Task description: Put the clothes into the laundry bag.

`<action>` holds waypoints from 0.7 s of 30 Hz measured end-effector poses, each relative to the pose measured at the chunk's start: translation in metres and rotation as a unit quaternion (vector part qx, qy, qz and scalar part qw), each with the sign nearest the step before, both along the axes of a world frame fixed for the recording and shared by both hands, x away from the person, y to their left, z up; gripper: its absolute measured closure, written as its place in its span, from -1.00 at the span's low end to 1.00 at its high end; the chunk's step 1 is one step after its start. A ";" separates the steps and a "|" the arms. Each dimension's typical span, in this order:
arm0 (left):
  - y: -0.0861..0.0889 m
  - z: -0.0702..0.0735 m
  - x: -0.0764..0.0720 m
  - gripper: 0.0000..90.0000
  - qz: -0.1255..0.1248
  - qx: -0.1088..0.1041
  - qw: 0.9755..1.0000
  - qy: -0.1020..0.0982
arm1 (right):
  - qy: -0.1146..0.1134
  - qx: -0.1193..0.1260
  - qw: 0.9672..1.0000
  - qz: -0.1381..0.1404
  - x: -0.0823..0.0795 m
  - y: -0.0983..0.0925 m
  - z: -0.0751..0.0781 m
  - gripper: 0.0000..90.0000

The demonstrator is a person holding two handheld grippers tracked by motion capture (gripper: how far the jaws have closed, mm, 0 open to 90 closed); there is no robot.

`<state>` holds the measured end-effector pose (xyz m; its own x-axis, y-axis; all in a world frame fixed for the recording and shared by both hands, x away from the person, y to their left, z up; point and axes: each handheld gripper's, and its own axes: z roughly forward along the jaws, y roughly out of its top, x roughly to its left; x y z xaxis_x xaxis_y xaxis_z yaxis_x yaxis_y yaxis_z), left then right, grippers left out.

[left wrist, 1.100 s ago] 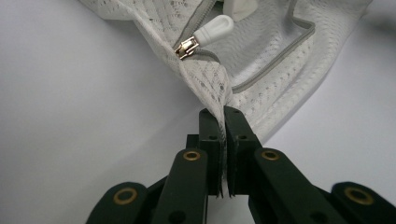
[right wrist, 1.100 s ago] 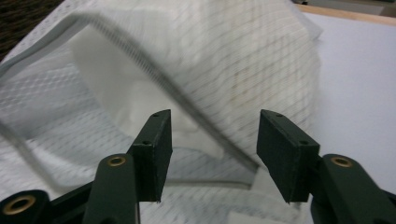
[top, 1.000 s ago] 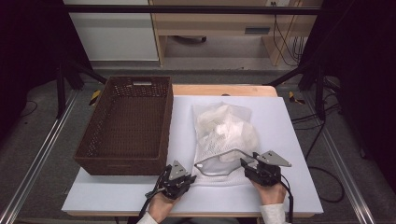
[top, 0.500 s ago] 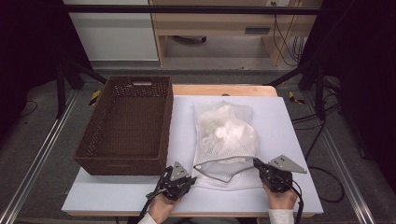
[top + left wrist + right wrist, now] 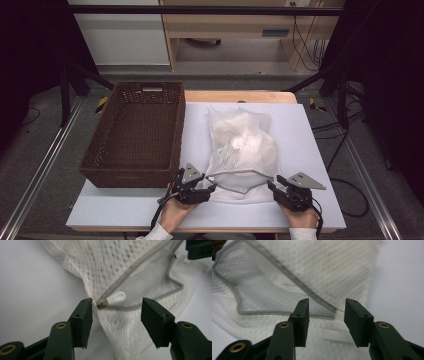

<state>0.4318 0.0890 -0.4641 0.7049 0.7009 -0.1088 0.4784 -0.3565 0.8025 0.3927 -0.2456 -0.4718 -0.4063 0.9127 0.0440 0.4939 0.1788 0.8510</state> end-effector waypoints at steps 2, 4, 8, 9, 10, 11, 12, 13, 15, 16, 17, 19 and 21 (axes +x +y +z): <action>-0.005 -0.001 0.009 0.02 0.007 0.015 1.000 0.001 | 0.006 -0.004 1.000 -0.021 0.000 -0.007 -0.003 0.13; -0.007 -0.004 0.016 0.23 0.008 0.017 1.000 0.010 | 0.030 -0.006 0.999 -0.031 0.007 -0.013 -0.010 0.15; -0.008 -0.012 0.021 0.42 0.014 0.030 0.999 0.021 | 0.057 -0.019 0.998 -0.032 0.015 -0.010 -0.017 0.36; -0.008 -0.013 0.019 0.57 0.011 0.034 0.999 0.014 | 0.060 -0.021 0.998 -0.029 0.016 -0.010 -0.016 0.44; -0.008 -0.012 0.017 0.70 0.018 0.040 0.999 0.005 | 0.060 -0.022 0.997 -0.031 0.016 -0.009 -0.016 0.57; -0.007 -0.010 0.015 0.75 0.018 0.047 0.999 0.003 | 0.055 -0.034 0.997 -0.032 0.017 -0.008 -0.017 0.75; -0.006 -0.009 0.014 0.79 0.017 0.051 0.999 0.002 | 0.061 -0.037 0.997 -0.028 0.015 -0.008 -0.015 0.92; -0.005 -0.009 0.013 0.79 0.017 0.053 0.998 0.001 | 0.060 -0.039 0.997 -0.024 0.016 -0.010 -0.015 0.95; -0.001 -0.009 0.011 0.80 0.016 0.050 0.999 0.005 | 0.065 -0.033 0.997 -0.026 0.015 -0.014 -0.014 0.97; 0.002 -0.009 0.010 0.80 0.016 0.049 0.999 0.003 | 0.067 -0.034 0.997 -0.033 0.014 -0.016 -0.013 0.98; 0.005 -0.010 0.008 0.81 0.016 0.046 0.999 0.003 | 0.067 -0.036 0.996 -0.040 0.013 -0.021 -0.013 0.98; 0.008 -0.011 0.006 0.81 0.018 0.037 0.999 0.003 | 0.065 -0.019 0.997 -0.046 0.010 -0.031 -0.012 0.98; 0.010 -0.012 0.005 0.81 0.017 0.030 0.999 -0.003 | 0.071 0.000 0.997 -0.040 0.008 -0.034 -0.012 0.97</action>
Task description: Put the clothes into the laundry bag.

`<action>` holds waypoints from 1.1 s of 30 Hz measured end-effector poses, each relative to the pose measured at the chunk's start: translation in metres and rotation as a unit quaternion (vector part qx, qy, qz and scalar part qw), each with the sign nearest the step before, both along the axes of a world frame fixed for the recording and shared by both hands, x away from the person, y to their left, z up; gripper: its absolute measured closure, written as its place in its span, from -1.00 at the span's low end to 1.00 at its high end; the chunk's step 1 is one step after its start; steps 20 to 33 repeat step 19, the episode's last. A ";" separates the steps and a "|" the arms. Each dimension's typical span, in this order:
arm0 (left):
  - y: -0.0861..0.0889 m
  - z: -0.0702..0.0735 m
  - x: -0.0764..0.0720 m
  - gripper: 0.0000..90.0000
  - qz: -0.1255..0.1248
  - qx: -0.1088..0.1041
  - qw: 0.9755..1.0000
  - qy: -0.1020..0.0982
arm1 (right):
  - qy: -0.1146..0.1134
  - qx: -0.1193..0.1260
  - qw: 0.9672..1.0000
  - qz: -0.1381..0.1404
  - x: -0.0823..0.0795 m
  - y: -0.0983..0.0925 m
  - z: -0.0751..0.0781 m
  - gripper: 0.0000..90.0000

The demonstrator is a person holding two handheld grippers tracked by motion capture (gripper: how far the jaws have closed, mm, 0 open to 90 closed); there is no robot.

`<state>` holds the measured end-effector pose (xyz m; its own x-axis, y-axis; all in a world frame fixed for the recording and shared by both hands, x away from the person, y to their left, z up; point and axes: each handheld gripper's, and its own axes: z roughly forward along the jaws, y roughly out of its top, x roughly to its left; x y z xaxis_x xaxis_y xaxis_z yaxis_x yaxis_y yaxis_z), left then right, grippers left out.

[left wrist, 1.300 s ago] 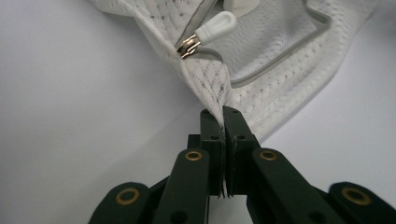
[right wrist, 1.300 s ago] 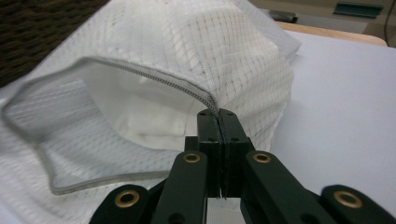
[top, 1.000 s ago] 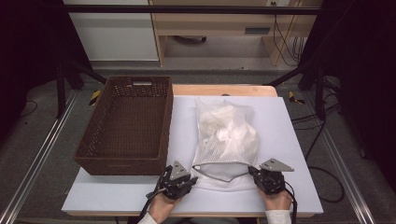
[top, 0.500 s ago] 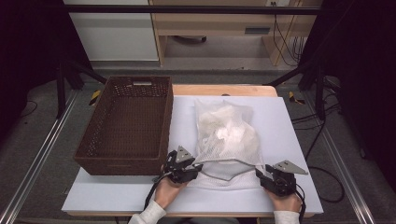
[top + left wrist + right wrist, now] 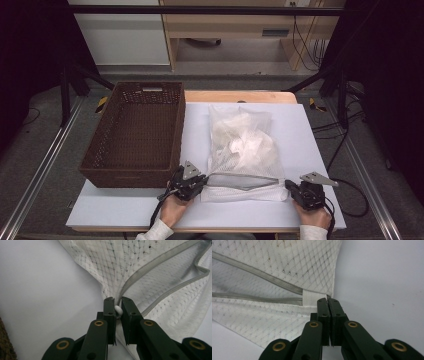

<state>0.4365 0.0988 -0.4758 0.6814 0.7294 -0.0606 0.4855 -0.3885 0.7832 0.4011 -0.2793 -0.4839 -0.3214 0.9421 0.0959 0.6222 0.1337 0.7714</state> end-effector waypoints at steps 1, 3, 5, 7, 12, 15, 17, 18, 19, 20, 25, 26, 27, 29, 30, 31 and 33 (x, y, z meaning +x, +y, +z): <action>0.000 0.001 0.000 0.80 -0.004 -0.008 1.000 -0.004 | 0.002 0.000 1.000 0.002 0.001 0.001 0.000 0.95; 0.000 0.004 -0.003 0.77 -0.008 -0.017 1.000 -0.018 | 0.002 0.010 1.000 0.012 0.003 0.002 0.000 0.83; 0.001 0.010 -0.008 0.58 -0.010 -0.021 0.999 -0.036 | -0.013 0.020 1.000 0.017 0.003 0.002 0.003 0.54; 0.003 0.018 -0.014 0.35 -0.014 -0.031 0.998 -0.055 | -0.047 0.029 0.998 0.020 0.002 0.002 0.007 0.24; 0.009 0.028 -0.028 0.01 -0.025 -0.035 0.997 -0.068 | -0.090 0.043 0.995 0.017 0.006 0.001 0.019 -0.20; 0.014 0.030 -0.032 -0.10 -0.035 -0.033 0.997 -0.067 | -0.099 0.044 0.994 0.015 0.010 0.001 0.024 -0.36; 0.019 0.029 -0.035 -0.14 -0.042 -0.029 0.997 -0.065 | -0.098 0.043 0.994 0.016 0.010 0.001 0.026 -0.43; 0.021 0.029 -0.036 -0.17 -0.044 -0.026 0.997 -0.063 | -0.099 0.042 0.994 0.016 0.010 0.000 0.026 -0.46; 0.024 0.029 -0.036 -0.19 -0.045 -0.021 0.997 -0.062 | -0.099 0.043 0.994 0.017 0.009 -0.001 0.025 -0.47; 0.024 0.029 -0.036 -0.19 -0.045 -0.021 0.997 -0.062 | -0.099 0.043 0.994 0.017 0.009 -0.001 0.025 -0.47; 0.024 0.029 -0.036 -0.19 -0.045 -0.021 0.997 -0.062 | -0.099 0.043 0.994 0.017 0.009 -0.001 0.025 -0.47; 0.024 0.029 -0.036 -0.19 -0.045 -0.021 0.997 -0.062 | -0.099 0.043 0.994 0.017 0.009 -0.001 0.025 -0.47; 0.024 0.029 -0.036 -0.19 -0.045 -0.021 0.997 -0.062 | -0.099 0.043 0.994 0.017 0.009 -0.001 0.025 -0.47; 0.024 0.029 -0.036 -0.19 -0.045 -0.021 0.997 -0.062 | -0.099 0.043 0.994 0.017 0.009 -0.001 0.025 -0.47; 0.024 0.029 -0.036 -0.19 -0.045 -0.021 0.997 -0.062 | -0.099 0.043 0.994 0.017 0.009 -0.001 0.025 -0.47; 0.024 0.029 -0.036 -0.19 -0.045 -0.021 0.997 -0.062 | -0.099 0.043 0.994 0.017 0.009 -0.001 0.025 -0.47; 0.024 0.029 -0.036 -0.19 -0.045 -0.021 0.997 -0.062 | -0.099 0.043 0.994 0.017 0.009 -0.001 0.025 -0.47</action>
